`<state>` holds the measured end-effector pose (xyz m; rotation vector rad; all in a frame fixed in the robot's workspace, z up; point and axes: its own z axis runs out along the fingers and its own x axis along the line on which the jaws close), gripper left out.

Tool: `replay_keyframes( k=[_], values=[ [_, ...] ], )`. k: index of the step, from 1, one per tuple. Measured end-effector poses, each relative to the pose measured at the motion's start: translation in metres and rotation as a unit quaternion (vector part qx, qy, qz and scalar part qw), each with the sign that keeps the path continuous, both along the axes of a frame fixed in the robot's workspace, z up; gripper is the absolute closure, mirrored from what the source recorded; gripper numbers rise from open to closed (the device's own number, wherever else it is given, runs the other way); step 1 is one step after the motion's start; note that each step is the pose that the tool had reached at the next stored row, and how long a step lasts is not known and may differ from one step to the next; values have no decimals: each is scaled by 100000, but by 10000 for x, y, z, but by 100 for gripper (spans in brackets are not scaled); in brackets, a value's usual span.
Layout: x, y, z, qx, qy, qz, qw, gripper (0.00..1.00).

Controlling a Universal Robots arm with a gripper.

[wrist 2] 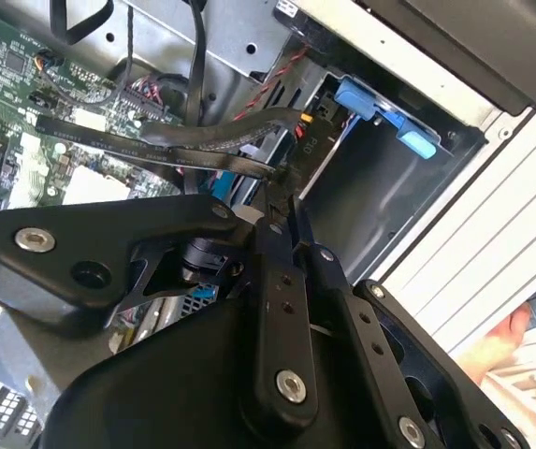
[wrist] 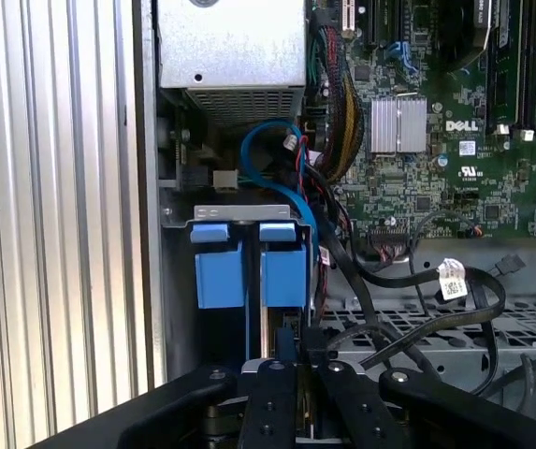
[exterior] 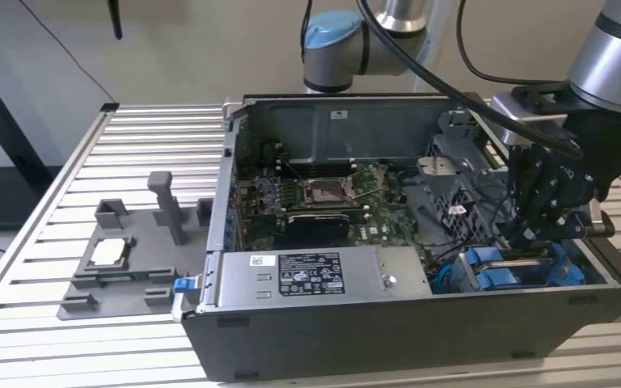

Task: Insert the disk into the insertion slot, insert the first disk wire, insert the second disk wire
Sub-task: 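Insert the second disk wire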

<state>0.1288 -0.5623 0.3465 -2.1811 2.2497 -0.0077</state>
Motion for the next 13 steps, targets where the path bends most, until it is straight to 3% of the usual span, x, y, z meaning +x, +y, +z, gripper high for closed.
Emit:
replay_keyframes(
  k=[13],
  values=[
    [-6, -1, -5, -134, -2, -1, 100000, 84]
  ],
)
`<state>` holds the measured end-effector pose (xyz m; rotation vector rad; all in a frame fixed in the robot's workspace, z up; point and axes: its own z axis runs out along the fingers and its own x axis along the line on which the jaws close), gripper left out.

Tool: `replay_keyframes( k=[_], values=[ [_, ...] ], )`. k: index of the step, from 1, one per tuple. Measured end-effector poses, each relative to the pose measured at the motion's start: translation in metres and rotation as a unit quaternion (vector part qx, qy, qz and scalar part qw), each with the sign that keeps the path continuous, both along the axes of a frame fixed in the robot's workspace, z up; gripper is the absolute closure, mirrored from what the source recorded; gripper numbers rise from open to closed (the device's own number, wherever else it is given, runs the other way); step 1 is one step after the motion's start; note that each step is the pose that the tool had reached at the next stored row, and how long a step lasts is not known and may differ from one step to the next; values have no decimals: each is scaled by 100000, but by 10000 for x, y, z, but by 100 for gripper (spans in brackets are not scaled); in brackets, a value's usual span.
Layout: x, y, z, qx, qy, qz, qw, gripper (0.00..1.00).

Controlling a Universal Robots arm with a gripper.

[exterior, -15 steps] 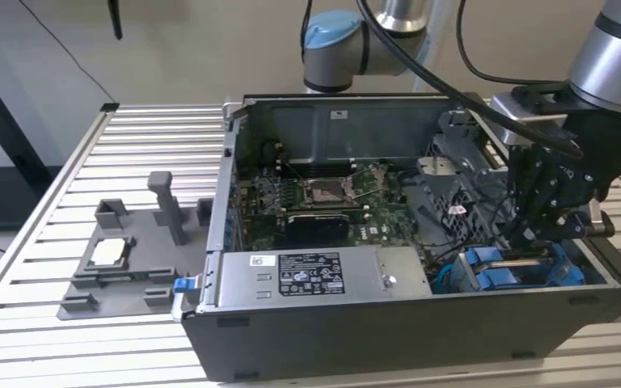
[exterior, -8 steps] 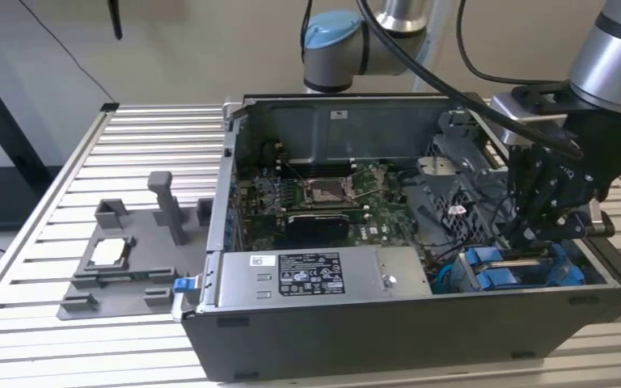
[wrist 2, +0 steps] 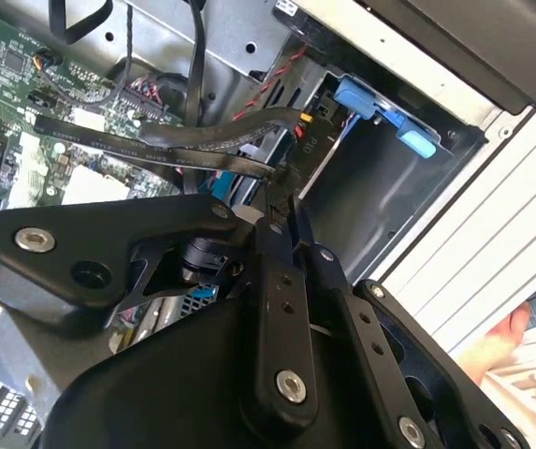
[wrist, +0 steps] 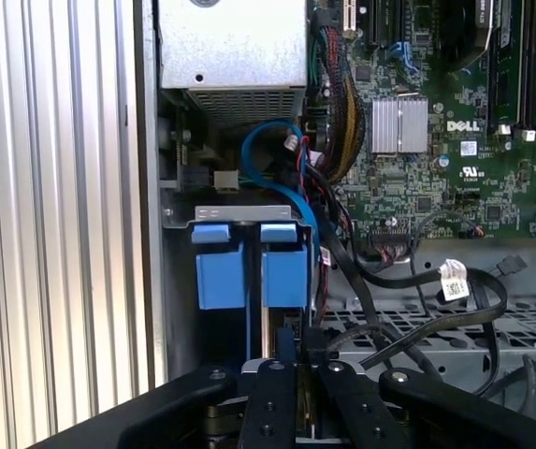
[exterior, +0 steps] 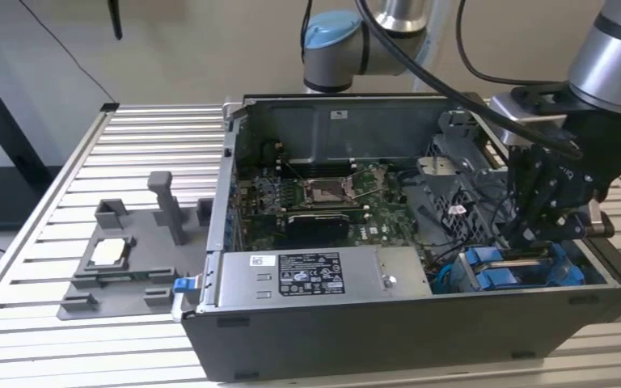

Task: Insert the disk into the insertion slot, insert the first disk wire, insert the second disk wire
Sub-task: 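Insert the second disk wire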

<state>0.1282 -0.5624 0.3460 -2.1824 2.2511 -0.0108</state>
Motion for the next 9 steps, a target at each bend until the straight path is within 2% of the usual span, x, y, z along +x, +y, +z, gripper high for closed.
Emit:
replay_keyframes(
  k=[6, 9],
  values=[
    [-6, 0, -14, -475, -1, 0, 99999, 84],
    [-8, 0, -27, -524, -85, 0, 99999, 84]
  ],
)
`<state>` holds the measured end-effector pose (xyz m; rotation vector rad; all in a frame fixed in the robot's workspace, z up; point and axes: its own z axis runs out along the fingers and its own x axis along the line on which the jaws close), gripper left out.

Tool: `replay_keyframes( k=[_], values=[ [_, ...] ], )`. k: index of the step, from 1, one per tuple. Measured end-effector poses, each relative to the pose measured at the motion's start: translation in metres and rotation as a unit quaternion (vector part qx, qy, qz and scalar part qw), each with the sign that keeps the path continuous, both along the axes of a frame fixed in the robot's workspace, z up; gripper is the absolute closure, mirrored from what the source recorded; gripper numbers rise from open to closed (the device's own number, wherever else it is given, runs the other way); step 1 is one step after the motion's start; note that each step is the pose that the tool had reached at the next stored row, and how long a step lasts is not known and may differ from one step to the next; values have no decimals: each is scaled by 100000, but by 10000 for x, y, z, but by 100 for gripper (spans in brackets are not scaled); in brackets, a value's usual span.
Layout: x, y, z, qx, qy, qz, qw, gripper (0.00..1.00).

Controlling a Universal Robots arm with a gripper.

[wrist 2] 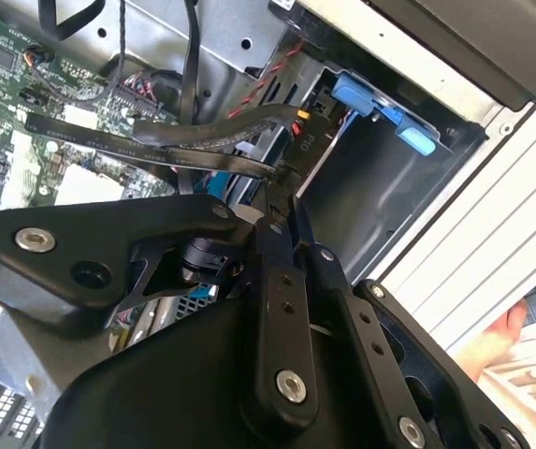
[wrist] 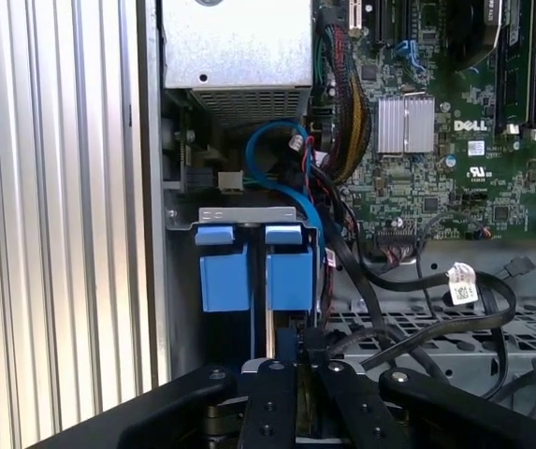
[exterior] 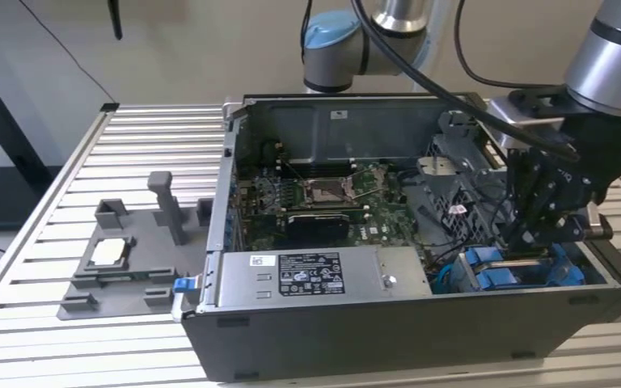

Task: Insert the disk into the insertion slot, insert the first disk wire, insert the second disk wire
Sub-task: 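Insert the second disk wire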

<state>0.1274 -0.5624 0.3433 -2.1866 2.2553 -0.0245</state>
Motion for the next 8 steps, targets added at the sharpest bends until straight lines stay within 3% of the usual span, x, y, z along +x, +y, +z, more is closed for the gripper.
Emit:
replay_keyframes(
  k=[8],
  values=[
    [-9, 0, -4, 18, -32, 1, 100000, 84]
  ],
)
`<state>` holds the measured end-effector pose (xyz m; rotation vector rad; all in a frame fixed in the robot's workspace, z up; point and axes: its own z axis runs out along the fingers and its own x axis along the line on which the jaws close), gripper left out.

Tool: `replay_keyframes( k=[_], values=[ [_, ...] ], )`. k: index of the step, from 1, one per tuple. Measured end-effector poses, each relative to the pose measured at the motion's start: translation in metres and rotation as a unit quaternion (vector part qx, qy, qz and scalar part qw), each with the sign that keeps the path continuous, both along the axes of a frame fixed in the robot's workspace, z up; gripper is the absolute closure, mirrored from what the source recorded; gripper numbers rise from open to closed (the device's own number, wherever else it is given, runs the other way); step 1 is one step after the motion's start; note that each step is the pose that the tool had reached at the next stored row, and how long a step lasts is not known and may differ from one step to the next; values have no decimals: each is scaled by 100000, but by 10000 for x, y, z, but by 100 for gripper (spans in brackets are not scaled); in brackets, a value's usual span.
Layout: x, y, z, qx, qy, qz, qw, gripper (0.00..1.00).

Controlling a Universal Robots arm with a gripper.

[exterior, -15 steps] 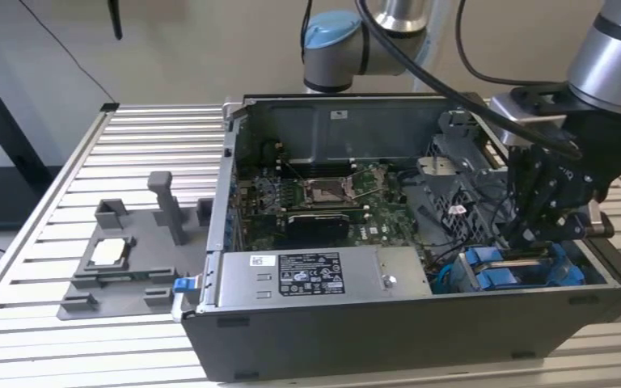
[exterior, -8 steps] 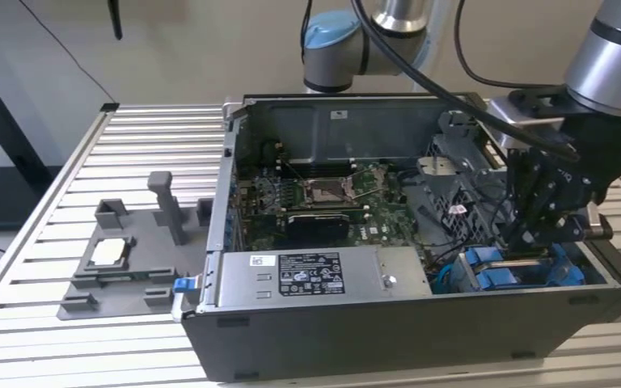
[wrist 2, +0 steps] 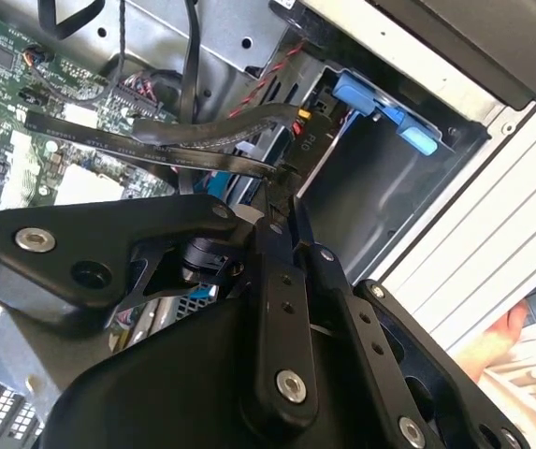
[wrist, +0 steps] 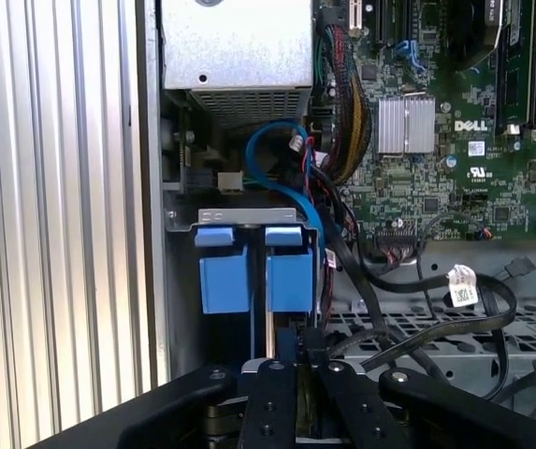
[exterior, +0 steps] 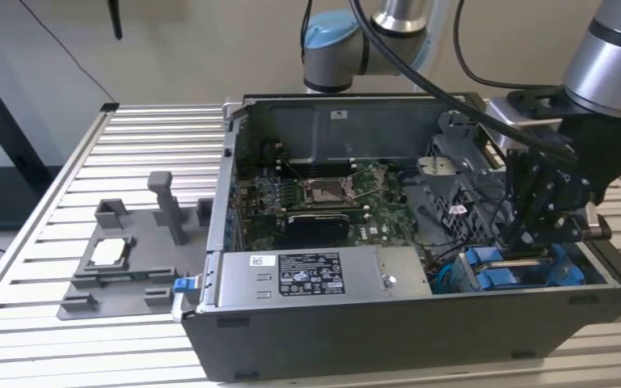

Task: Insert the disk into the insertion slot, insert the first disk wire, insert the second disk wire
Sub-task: 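Insert the second disk wire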

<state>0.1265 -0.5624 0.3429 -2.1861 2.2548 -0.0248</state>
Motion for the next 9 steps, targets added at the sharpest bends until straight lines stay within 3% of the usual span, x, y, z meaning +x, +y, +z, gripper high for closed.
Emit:
replay_keyframes(
  k=[9],
  values=[
    [-7, 16, 3, -4, 2, 0, 100000, 84]
  ],
)
